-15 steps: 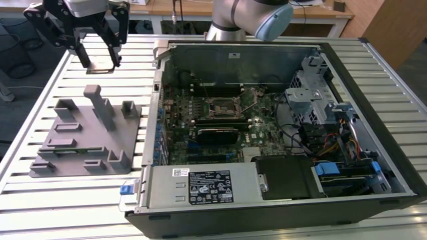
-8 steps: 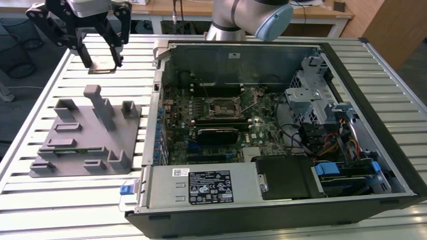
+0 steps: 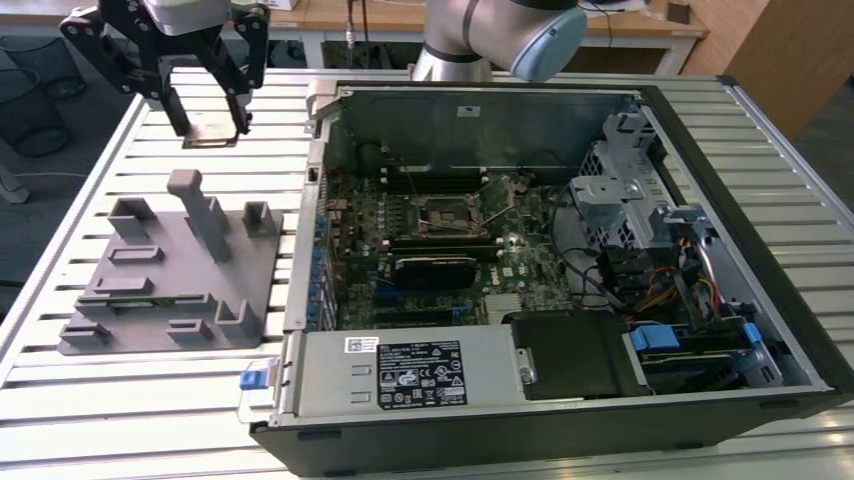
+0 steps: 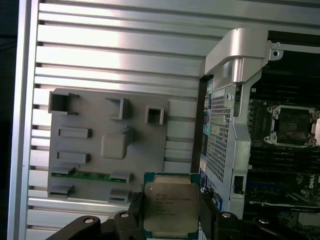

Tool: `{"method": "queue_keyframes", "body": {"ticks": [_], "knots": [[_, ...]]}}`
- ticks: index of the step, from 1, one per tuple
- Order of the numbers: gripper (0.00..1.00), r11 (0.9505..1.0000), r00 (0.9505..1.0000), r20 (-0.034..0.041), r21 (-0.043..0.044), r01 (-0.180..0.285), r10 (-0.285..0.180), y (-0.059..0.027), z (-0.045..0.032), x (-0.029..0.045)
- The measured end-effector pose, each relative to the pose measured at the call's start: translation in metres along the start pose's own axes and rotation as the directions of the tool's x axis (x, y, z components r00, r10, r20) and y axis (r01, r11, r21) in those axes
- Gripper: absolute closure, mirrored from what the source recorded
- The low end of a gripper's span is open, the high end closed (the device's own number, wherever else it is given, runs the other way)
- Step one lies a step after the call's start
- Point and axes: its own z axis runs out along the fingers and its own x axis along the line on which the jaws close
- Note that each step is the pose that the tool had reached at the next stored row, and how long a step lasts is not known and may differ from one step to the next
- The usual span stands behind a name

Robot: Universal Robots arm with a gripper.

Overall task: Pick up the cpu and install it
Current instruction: 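Pick up the cpu and move it towards the insertion slot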

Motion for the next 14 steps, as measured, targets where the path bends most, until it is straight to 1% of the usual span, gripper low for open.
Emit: {"method": "queue_keyframes", "body": {"ticks": [5,14], "knots": [[0.46,1.0,1.0,0.0,0.0,0.0,0.0,-0.0009,0.0008,-0.0127],[0.46,1.0,1.0,0.0001,-0.0001,0.0,0.0,-0.0027,0.0026,-0.0404]]}}
